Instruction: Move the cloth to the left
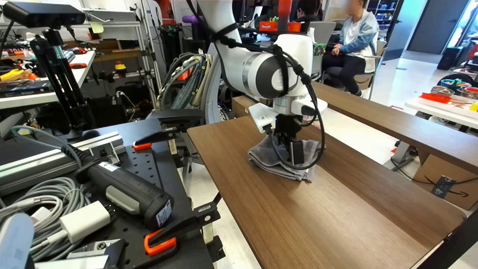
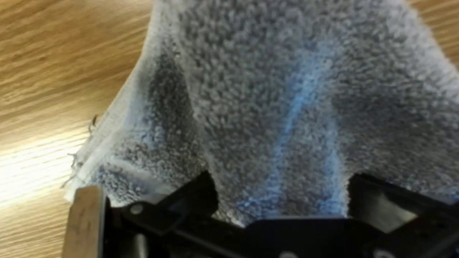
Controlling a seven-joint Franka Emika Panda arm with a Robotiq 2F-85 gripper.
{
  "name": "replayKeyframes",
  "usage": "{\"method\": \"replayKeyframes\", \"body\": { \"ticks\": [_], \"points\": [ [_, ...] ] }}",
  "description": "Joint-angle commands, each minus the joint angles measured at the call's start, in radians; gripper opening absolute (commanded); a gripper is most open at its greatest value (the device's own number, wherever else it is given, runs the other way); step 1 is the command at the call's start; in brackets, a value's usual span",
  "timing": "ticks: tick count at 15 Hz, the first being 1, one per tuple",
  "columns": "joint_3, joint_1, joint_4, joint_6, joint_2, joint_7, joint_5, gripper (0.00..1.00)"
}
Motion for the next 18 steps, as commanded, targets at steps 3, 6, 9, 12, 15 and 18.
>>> {"method": "replayKeyframes", "body": {
  "ticks": [3,6,9,12,15,18],
  "points": [
    [-0.004,0.112,-0.006,-0.007,0.032,0.073,-0.011,1.00],
    [-0.002,0.135,-0.009,-0.022,0.019,0.084,-0.008,1.00],
    [-0.013,0.161,-0.054,-0.041,-0.038,0.111,-0.009,1.00],
    [-0.020,0.192,-0.181,0.014,-0.136,0.123,-0.020,1.00],
    [-0.039,0.231,-0.302,0.064,-0.219,0.126,-0.042,1.00],
    [-0.042,0.226,-0.255,0.048,-0.182,0.122,-0.068,1.00]
  ]
}}
